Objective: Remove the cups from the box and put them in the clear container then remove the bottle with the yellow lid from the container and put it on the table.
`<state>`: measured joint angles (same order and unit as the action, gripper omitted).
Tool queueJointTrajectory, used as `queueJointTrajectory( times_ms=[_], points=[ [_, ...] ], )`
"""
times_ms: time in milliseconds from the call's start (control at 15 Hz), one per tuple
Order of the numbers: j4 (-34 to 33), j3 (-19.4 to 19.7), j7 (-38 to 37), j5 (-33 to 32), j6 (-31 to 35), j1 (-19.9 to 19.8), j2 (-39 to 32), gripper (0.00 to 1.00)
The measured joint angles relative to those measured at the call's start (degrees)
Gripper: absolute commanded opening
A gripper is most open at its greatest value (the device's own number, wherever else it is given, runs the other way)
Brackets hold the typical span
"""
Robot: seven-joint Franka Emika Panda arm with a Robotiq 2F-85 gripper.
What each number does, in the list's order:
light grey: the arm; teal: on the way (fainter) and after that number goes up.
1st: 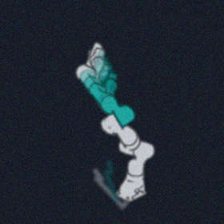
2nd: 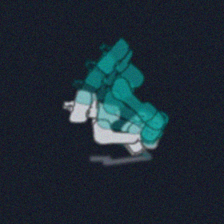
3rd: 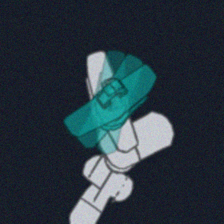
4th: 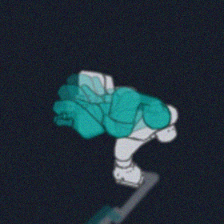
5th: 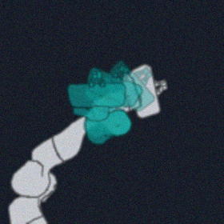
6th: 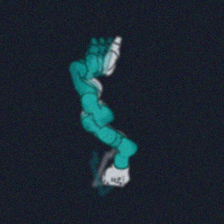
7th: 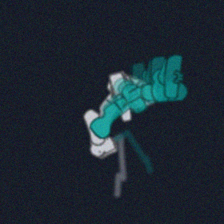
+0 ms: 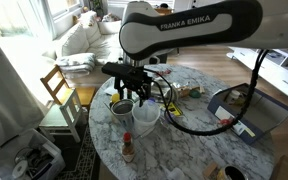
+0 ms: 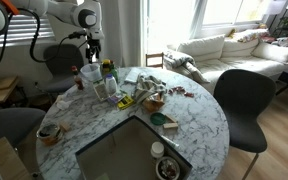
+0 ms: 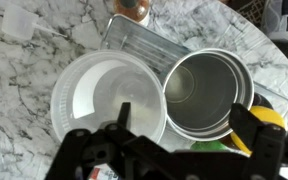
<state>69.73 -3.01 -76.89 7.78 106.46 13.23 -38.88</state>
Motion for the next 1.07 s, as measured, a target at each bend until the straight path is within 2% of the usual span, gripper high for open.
queueJointTrajectory(
  times_ms=[333,667,1067],
  points=[
    [1.9,-0.4,5.1,-0.1,-0.5,0.0,-0.9,1.00],
    [4.0,-0.2,8.6,-0.2,4.0,0.0,-1.7,1.00],
    [1.0,0.1,10.1,-4.0,3.0,0.7,2.5,1.00]
  ],
)
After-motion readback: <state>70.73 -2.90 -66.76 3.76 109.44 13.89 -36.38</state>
